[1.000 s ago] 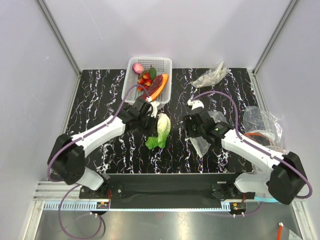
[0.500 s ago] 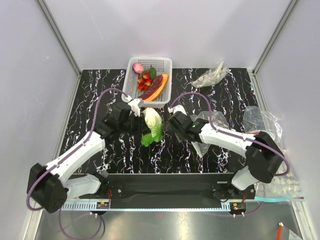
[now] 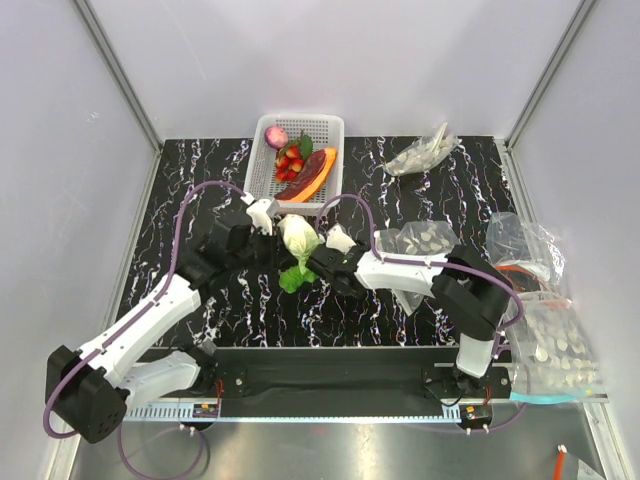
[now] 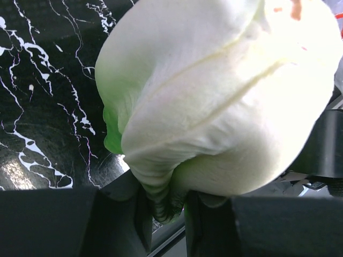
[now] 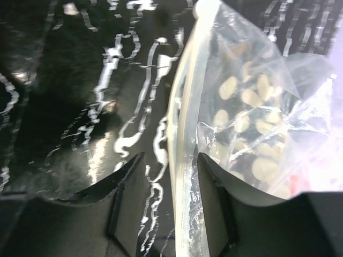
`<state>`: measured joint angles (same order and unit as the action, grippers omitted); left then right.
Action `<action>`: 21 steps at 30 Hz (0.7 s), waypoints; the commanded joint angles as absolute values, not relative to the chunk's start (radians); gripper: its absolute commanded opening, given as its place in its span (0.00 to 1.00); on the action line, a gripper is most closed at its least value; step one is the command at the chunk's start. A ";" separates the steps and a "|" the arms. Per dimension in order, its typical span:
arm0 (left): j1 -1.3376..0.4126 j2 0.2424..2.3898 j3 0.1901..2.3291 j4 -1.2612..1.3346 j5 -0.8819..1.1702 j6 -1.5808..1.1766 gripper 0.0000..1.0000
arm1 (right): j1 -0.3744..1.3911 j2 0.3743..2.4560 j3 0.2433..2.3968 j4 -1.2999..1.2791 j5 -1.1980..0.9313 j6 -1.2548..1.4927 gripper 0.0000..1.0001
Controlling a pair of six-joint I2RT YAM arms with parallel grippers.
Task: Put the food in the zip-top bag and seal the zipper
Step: Pick up the fake vegetable from the bin.
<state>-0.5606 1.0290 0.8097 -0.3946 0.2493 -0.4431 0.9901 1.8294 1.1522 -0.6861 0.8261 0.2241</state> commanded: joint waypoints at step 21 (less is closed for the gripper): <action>-0.558 0.956 0.793 -0.325 0.204 -0.454 0.01 | 1.011 1.825 1.115 -0.710 1.089 0.281 0.37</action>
<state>-0.5606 0.9836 0.7910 -0.3946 0.2272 -0.4461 1.0016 1.8286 1.1030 -0.7063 1.0157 0.2390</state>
